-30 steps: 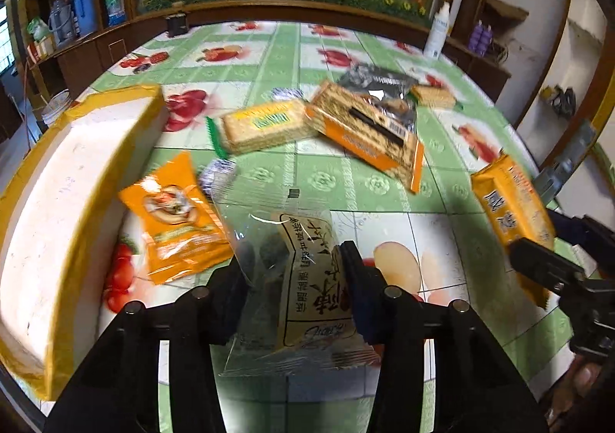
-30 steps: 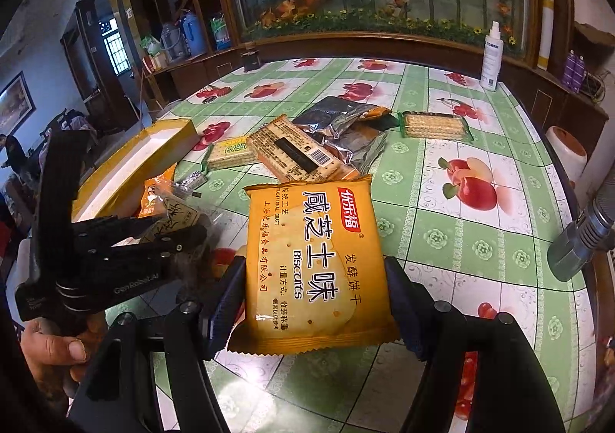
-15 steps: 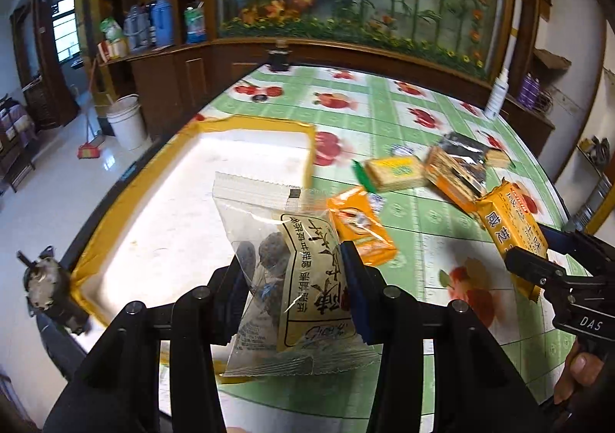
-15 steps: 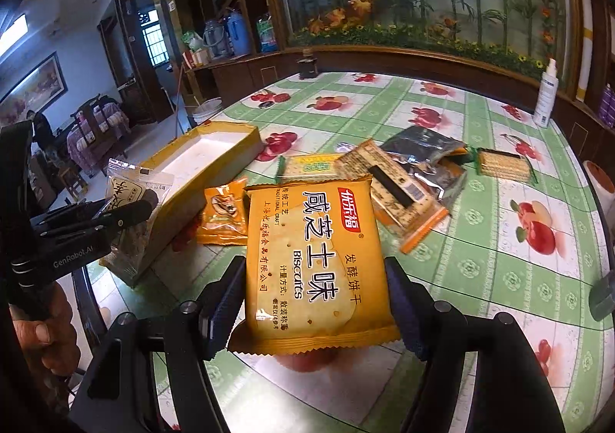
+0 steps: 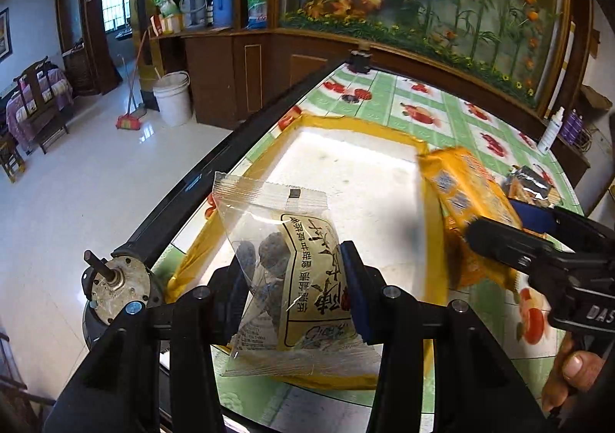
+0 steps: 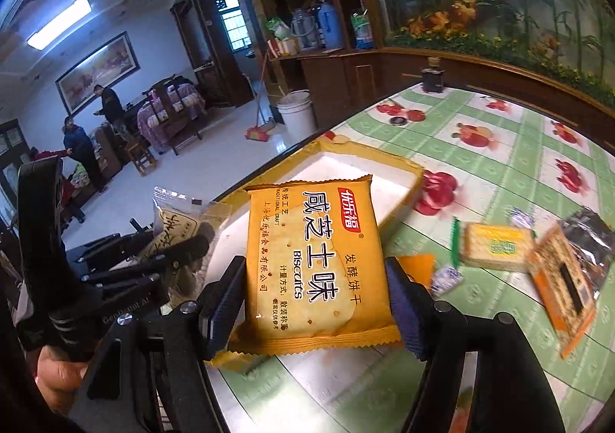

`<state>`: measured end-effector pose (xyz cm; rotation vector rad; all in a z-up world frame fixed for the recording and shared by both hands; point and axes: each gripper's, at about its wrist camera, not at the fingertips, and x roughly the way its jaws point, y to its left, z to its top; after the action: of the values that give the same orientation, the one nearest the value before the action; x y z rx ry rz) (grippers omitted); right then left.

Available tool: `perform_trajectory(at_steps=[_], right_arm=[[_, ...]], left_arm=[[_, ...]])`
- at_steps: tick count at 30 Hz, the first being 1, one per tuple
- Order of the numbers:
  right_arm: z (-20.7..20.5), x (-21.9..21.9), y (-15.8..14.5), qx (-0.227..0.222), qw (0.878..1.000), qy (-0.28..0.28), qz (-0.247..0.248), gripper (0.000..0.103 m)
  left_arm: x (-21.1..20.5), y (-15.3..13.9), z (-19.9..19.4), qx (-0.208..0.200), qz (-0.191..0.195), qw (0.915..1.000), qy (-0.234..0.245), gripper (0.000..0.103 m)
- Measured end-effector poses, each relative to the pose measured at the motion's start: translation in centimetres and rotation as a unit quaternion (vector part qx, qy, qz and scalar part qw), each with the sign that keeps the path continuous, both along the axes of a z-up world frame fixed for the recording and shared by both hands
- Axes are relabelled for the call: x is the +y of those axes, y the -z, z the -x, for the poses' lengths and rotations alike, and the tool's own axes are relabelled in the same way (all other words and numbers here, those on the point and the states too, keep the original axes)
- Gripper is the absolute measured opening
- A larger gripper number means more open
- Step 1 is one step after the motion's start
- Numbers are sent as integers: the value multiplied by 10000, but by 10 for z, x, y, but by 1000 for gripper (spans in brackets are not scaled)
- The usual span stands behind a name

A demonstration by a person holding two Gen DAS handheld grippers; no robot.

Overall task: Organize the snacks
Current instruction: 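Carry both packs into the yellow box and open both tools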

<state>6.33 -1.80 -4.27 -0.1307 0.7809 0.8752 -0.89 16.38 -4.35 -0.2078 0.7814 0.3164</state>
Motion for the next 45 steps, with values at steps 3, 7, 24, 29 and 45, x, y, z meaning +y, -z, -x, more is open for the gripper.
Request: perform_trajectory(at_steps=[3, 7, 24, 29, 45], right_arm=[[-10, 35, 12, 106, 9998, -152, 114, 71], [-22, 72, 30, 297, 9985, -310, 344, 71], [-41, 85, 45, 609, 9966, -299, 460, 71], [-38, 26, 15, 517, 9984, 104, -225, 73], [-27, -186, 11, 454, 9714, 2148, -909, 76]], left_arm=[[9, 7, -5, 101, 0, 9999, -52, 44], [19, 19, -13, 260, 25, 9996, -135, 44], [14, 21, -8, 415, -486, 9972, -388, 76], [1, 2, 3, 75, -333, 9991, -231, 76], [-140, -25, -23, -134, -136, 9924, 1220, 80]])
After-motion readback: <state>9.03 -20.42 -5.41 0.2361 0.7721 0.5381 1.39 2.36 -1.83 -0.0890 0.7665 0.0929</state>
